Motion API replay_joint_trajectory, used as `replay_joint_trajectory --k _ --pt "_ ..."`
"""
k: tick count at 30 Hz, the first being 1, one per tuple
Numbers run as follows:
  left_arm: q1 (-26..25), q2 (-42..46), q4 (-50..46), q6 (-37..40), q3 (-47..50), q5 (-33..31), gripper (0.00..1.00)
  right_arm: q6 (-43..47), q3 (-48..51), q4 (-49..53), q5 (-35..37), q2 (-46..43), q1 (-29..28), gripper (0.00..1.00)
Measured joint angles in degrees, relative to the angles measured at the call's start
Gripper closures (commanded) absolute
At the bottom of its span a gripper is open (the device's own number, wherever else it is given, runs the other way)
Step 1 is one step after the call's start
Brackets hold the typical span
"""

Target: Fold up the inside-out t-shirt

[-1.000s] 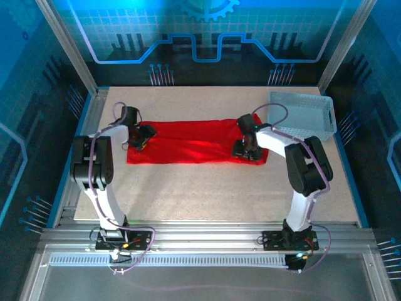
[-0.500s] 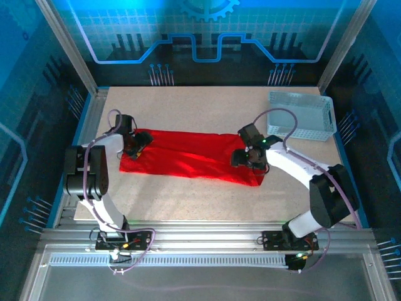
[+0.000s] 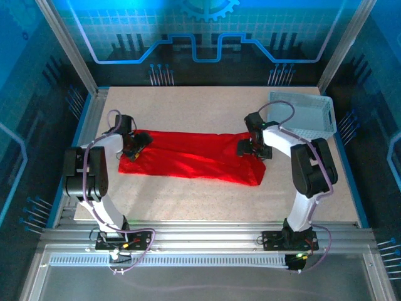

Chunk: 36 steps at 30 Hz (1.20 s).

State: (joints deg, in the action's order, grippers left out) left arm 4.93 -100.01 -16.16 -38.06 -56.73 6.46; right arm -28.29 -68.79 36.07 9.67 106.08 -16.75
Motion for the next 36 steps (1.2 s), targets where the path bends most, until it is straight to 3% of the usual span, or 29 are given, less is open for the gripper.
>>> replay_joint_trajectory --k 5,13,19,25,28,36 --pt "0.00 0.02 0.00 0.55 0.00 0.00 0.19 0.26 -2.03 0.33 -1.14 2.93 0.70 0.05" --pt "0.00 0.57 0.22 0.52 0.79 -0.02 0.19 0.15 -4.79 1.97 -1.16 4.81 0.09 0.30" --pt "0.00 1.86 0.66 0.52 2.34 -0.22 0.17 0.11 -6.67 2.40 -0.90 6.05 -1.07 0.53" --pt "0.00 2.86 1.25 0.48 3.58 -0.57 0.16 0.22 -6.69 1.88 -0.94 6.08 -1.25 0.87" --pt "0.00 3.41 1.68 0.46 4.35 -0.57 0.15 0.68 -6.40 1.44 -0.92 5.70 -1.18 1.00" --pt "0.00 9.53 1.44 0.48 8.04 -0.63 0.11 3.15 -2.23 2.47 3.63 1.22 0.44 1.00"
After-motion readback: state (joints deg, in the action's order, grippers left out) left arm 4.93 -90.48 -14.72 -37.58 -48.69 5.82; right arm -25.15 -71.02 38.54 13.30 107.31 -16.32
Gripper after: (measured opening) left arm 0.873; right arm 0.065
